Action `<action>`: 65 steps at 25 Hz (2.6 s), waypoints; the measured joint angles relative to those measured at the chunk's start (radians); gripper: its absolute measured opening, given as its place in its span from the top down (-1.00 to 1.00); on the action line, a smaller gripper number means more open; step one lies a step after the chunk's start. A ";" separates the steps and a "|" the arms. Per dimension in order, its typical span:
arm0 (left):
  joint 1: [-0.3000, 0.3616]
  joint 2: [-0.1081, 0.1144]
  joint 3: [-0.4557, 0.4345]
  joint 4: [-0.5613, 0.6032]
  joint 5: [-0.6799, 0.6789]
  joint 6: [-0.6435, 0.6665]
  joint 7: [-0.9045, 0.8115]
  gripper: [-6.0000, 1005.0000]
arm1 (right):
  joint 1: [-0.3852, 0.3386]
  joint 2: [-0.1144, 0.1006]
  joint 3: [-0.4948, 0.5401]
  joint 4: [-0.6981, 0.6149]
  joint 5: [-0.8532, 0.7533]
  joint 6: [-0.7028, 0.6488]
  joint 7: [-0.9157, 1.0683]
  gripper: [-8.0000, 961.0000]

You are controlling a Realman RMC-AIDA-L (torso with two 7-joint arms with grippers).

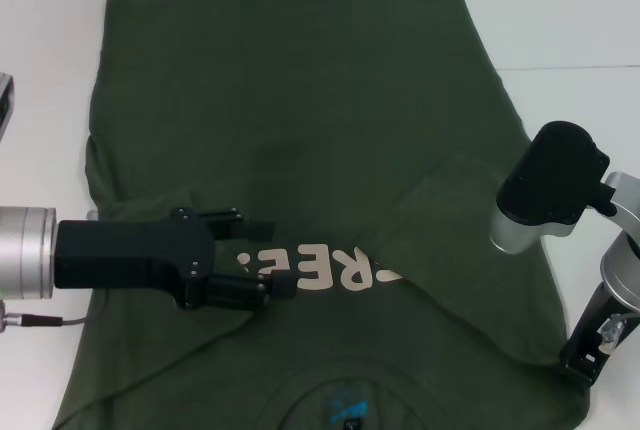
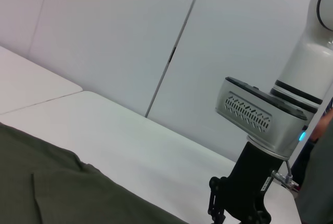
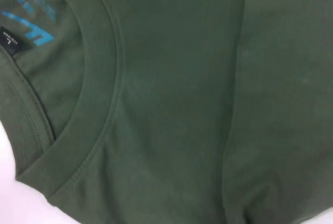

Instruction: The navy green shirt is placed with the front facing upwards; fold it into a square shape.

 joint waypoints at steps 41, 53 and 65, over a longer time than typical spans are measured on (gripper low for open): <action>0.115 0.014 -0.096 0.384 0.243 -0.005 -0.709 -0.83 | -0.192 -0.001 0.159 -0.130 0.110 0.013 -0.003 0.90; 0.129 0.033 -0.243 0.422 0.452 0.112 -0.931 -0.83 | -0.182 -0.002 0.164 -0.127 0.135 0.037 -0.012 0.90; 0.134 0.018 -0.206 0.419 0.623 0.098 -0.973 -0.83 | -0.176 -0.001 0.166 -0.124 0.163 0.043 -0.015 0.90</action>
